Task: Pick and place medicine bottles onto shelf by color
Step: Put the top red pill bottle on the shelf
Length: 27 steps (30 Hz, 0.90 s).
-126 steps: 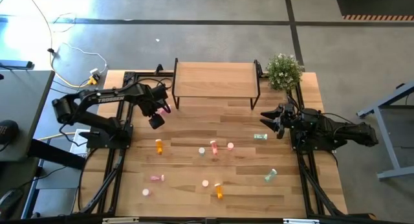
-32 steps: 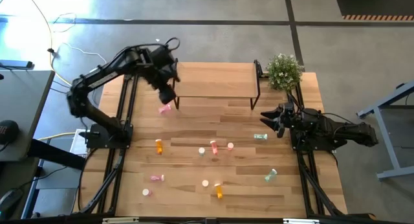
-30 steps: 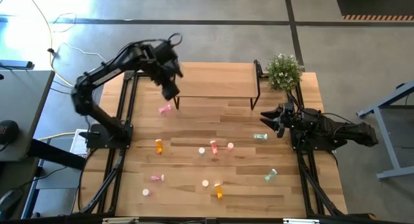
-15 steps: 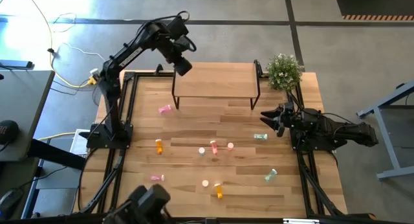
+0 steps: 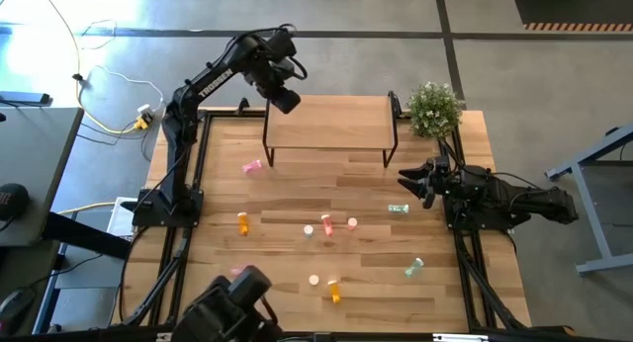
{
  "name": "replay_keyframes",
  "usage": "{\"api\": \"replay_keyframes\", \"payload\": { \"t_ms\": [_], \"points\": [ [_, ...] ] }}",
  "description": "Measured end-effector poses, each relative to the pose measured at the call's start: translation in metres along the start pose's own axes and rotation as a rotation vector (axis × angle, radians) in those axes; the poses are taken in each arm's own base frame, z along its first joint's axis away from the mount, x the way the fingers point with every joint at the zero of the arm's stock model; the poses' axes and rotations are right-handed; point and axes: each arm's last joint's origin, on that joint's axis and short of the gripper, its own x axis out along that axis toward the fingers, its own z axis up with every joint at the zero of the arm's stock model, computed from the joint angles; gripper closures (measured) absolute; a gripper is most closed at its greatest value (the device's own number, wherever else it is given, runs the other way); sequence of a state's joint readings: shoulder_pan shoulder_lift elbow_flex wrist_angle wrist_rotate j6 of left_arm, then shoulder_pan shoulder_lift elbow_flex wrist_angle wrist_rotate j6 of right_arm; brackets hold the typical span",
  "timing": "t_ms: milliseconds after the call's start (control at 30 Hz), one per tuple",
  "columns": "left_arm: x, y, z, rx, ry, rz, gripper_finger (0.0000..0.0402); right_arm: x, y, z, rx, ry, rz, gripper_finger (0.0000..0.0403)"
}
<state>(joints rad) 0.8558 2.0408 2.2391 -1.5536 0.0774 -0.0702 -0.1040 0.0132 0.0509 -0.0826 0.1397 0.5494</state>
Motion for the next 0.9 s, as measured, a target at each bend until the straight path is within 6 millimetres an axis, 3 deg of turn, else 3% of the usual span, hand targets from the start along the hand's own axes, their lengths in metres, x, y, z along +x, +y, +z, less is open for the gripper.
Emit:
{"api": "replay_keyframes", "payload": {
  "t_ms": [333,900],
  "points": [
    [0.019,0.000,0.007,-0.027,0.040,0.058,0.0291,0.000,0.000,0.000,-0.015,0.000,-0.001,0.0210],
    [0.019,0.001,0.008,-0.041,0.030,0.091,0.0291,0.000,0.000,0.000,-0.015,0.000,-0.001,0.0210]
  ]
}}
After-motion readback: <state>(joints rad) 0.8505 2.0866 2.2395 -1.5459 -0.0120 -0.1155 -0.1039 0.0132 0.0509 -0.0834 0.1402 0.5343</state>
